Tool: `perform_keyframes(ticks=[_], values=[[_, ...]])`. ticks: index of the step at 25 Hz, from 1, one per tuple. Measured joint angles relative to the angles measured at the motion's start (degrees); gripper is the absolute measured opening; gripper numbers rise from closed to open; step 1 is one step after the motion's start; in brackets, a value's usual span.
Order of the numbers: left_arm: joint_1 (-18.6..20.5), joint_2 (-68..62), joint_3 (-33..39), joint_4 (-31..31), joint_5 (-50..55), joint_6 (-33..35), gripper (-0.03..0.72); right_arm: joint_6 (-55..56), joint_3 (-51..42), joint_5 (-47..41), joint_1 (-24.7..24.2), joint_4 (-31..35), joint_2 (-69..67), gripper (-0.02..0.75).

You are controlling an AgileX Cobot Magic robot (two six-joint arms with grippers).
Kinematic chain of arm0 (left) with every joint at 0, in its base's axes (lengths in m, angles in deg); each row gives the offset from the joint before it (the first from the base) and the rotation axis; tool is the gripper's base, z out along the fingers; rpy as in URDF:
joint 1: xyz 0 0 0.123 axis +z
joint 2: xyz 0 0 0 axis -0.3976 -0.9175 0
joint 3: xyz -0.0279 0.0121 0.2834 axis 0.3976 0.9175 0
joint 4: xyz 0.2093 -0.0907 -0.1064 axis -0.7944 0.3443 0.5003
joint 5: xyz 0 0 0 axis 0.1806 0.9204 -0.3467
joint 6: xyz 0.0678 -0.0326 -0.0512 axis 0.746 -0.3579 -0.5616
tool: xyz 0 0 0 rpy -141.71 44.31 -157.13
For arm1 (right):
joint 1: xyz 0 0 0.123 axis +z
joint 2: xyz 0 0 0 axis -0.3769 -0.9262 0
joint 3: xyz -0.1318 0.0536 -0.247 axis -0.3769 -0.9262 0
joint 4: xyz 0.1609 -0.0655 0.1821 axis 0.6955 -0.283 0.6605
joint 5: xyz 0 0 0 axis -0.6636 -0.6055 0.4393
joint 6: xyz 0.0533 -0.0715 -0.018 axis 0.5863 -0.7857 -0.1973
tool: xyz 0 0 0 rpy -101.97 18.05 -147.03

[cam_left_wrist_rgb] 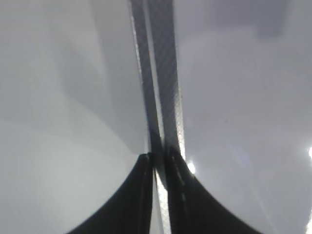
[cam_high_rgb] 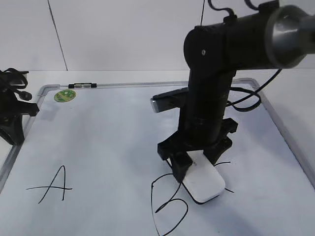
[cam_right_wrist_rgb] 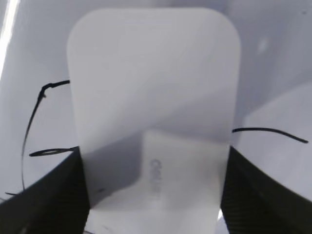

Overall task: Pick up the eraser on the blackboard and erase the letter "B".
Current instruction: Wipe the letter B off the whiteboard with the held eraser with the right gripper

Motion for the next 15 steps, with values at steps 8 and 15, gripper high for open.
perform_keyframes(ticks=[8,15], values=[[0.0,0.0,0.0,-0.1,0.2,0.0,0.051,-0.7,1.7,-2.3,0.2,0.1,-5.1,0.566],[0.0,0.0,0.0,-0.2,0.6,-0.1,0.051,-0.7,2.7,-2.6,3.9,-2.8,-5.4,0.566]])
